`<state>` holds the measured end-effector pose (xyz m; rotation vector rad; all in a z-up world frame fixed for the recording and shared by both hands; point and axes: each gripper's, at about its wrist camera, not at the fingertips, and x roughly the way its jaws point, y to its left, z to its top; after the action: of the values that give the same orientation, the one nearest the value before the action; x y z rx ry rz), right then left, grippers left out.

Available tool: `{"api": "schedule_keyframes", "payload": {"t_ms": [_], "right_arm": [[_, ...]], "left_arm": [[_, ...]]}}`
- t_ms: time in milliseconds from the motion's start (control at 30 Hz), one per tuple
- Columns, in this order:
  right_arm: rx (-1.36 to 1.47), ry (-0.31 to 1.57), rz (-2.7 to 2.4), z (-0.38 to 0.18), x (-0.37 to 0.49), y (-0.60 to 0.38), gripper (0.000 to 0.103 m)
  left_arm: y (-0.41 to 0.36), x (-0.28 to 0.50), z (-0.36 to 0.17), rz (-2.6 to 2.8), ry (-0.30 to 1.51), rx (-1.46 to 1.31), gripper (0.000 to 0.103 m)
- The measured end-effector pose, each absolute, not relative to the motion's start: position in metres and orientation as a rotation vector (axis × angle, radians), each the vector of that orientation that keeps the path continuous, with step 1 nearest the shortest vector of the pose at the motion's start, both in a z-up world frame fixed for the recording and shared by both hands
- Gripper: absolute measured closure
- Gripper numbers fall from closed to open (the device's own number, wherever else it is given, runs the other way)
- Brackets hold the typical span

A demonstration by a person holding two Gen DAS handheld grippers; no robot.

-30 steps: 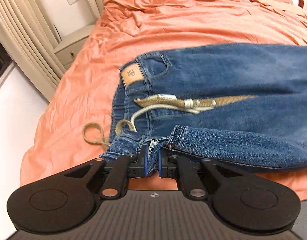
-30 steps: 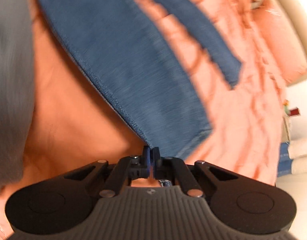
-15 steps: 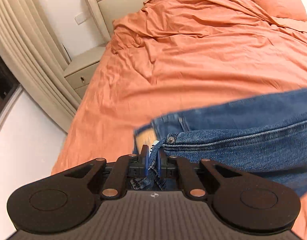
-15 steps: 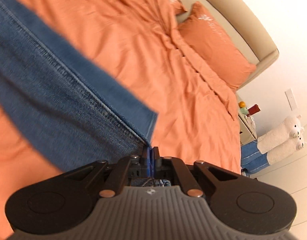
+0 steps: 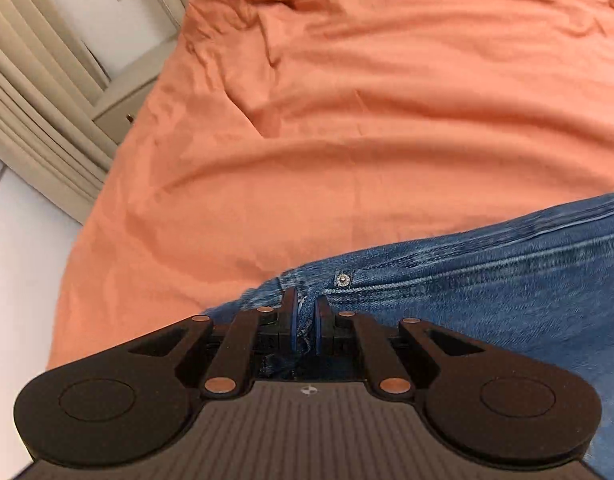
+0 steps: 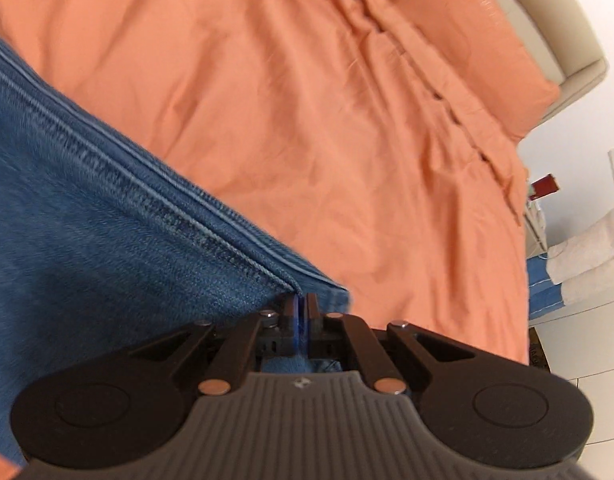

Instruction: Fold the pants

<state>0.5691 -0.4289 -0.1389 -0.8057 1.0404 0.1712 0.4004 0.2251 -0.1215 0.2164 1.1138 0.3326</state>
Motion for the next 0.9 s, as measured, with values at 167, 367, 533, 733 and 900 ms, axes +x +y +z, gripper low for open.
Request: {"api": "schedule_keyframes", "payload": {"t_ms": [167,367,533,733,900], "right_arm": [[-0.817,1.079,0.180,-0.172,0.577,-0.424,0.103],[-0.824,0.995,0.164,-0.153,0.553,-0.428,0.103],[-0.758,0.917,0.145,-0.103,0.532,-0.437,0.103],[-0.774,0.930,0.086,-0.111,0.547,-0.424,0.103],[-0.798,0.971,0.065,-0.145,0.569,-0.415,0.103]], "left_arm": [[0.222,0.402,-0.138,0.334,1.112,0.230,0.094],[0.214,0.363,-0.098,0.344,0.963,0.221,0.095],[0.203,0.348,-0.060,0.354,0.872,0.244,0.096],[0.207,0.384,-0.082,0.375,0.910,0.256,0.095],[0.209,0.401,-0.116,0.383,0.960,0.286,0.095]]}}
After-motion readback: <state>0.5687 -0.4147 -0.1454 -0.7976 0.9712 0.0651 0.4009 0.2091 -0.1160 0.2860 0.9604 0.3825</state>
